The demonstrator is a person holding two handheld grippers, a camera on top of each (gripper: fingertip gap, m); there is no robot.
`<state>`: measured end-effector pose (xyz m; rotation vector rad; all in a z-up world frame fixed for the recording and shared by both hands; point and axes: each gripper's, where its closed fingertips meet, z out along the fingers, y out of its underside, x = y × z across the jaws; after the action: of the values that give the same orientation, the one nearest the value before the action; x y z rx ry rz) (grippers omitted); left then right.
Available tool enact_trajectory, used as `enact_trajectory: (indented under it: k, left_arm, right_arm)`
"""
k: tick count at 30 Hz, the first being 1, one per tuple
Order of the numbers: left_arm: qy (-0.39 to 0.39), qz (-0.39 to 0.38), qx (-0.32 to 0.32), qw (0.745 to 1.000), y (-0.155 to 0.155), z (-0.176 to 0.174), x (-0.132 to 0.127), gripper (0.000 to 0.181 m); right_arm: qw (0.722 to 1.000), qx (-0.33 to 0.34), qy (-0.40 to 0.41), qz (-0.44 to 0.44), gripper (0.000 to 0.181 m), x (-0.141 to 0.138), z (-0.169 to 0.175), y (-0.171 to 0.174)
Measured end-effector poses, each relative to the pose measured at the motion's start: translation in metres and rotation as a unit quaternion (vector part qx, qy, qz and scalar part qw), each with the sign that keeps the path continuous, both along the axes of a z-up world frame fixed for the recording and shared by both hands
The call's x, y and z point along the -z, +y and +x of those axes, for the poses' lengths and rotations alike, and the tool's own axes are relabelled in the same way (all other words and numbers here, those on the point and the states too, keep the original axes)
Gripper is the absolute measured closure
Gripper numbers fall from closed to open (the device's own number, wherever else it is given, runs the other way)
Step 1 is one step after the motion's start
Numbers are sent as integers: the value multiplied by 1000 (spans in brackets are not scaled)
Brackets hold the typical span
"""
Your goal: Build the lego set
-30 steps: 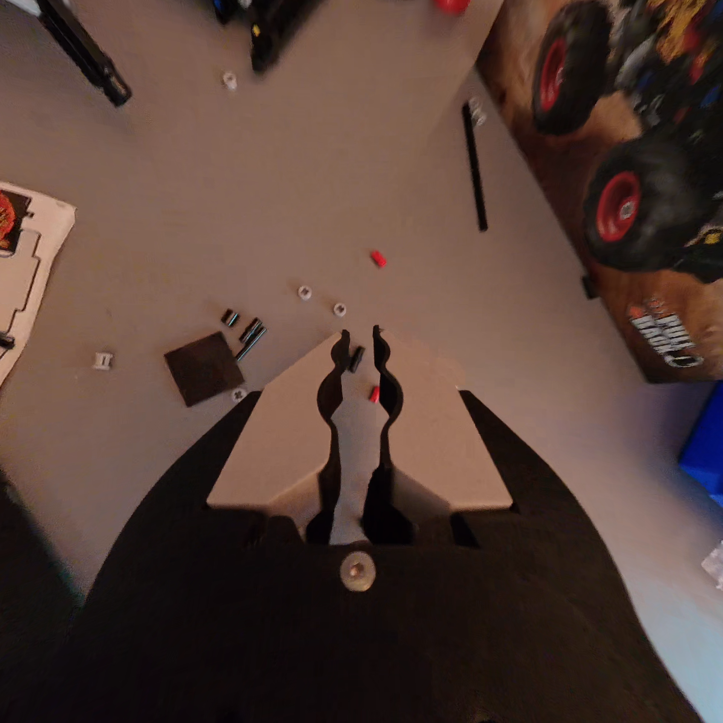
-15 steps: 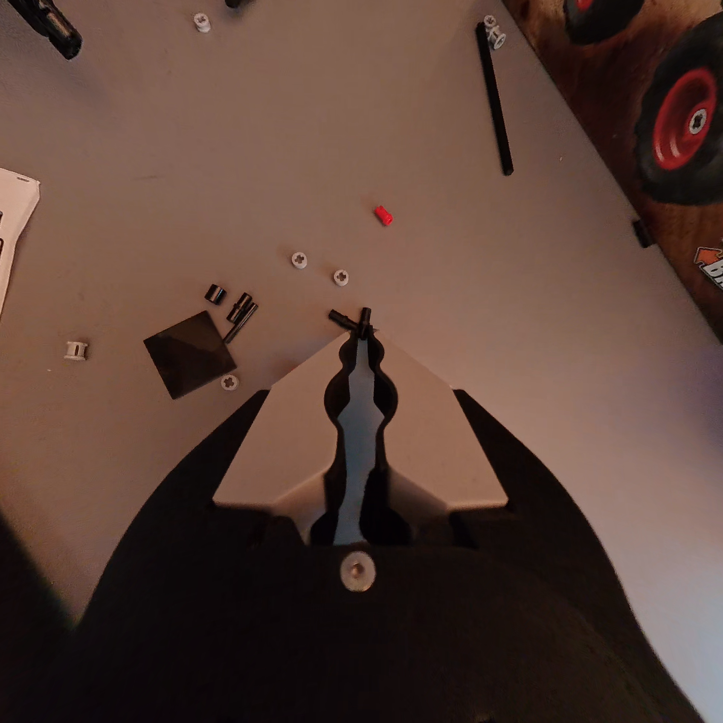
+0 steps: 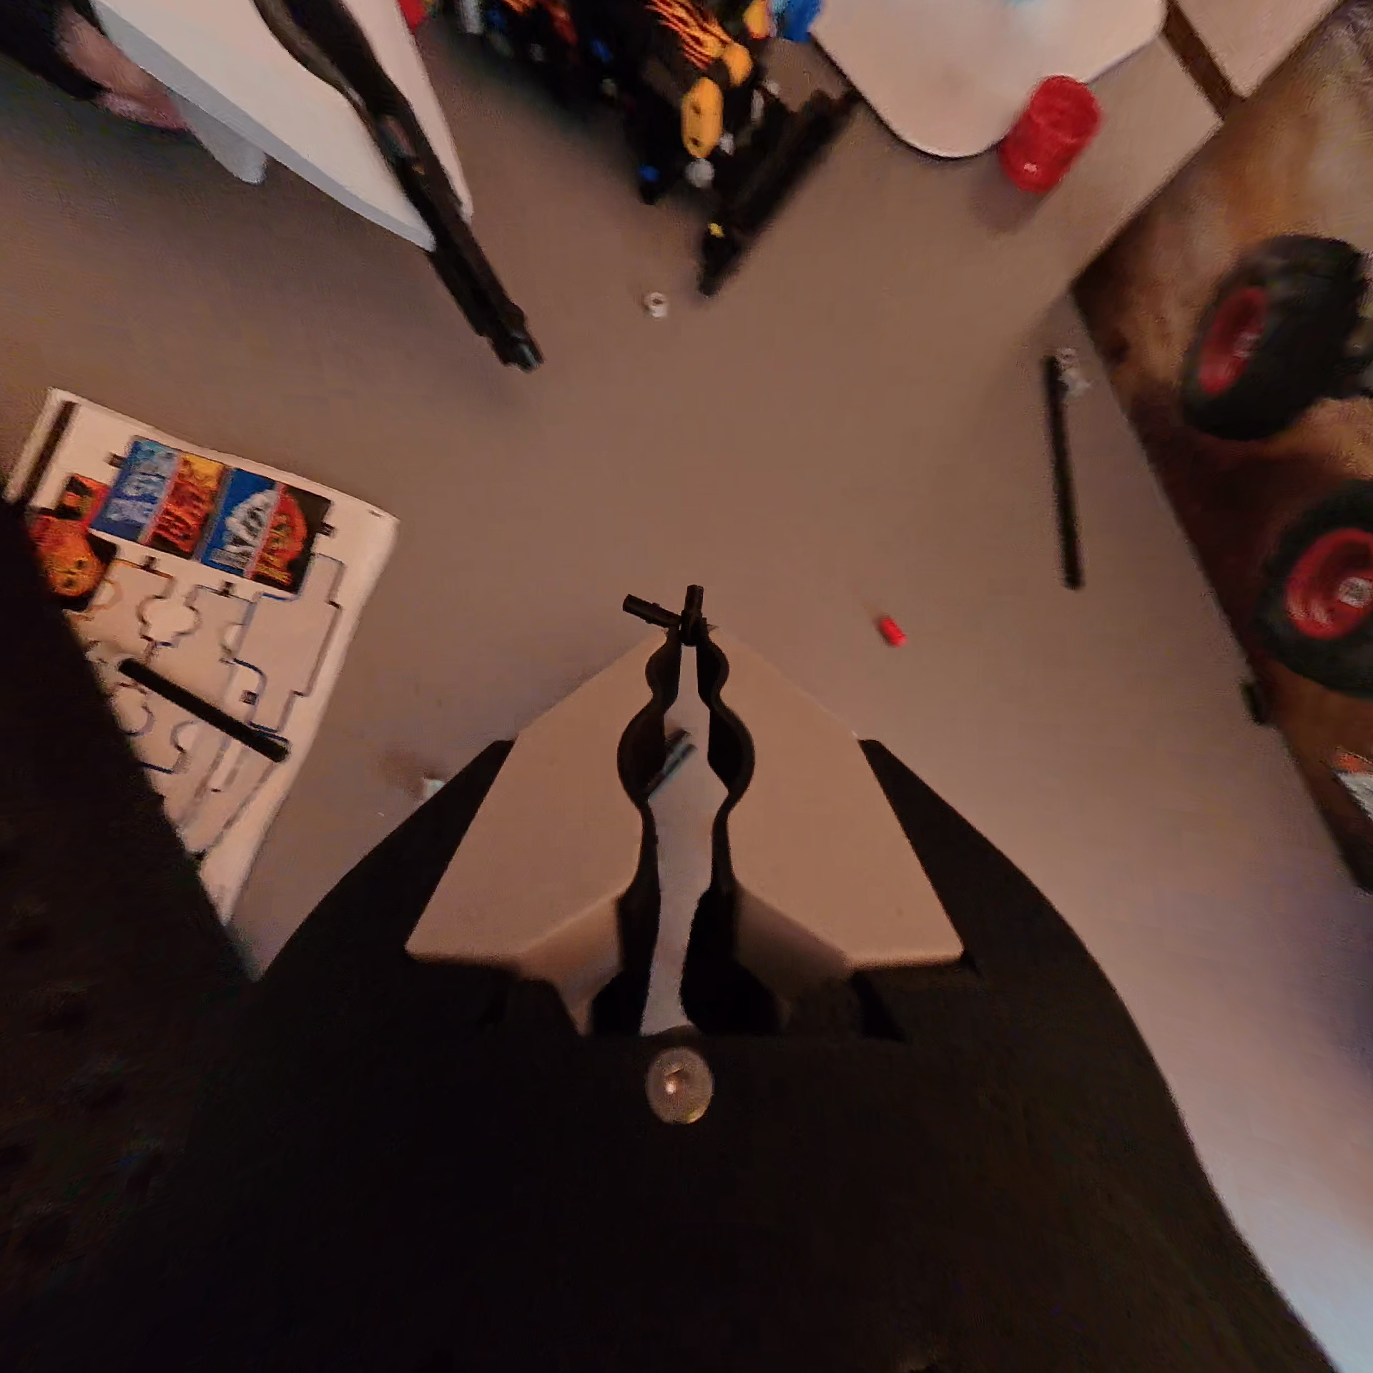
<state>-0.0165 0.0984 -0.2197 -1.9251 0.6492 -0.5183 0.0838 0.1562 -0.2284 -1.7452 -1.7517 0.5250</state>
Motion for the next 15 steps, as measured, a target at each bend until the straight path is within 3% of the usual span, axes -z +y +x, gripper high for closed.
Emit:
enact_trajectory:
  k: [9,15]
  left_arm:
    - [10,-7,-3,1000,0,-1,4,174]
    - [19,-8,-1,1000,-1,1,6,174]
  right_arm:
    - [998,-57,-26,-30,179,35,-38,-40]
    - [997,-68,-25,-31,179,41,-48,-44]
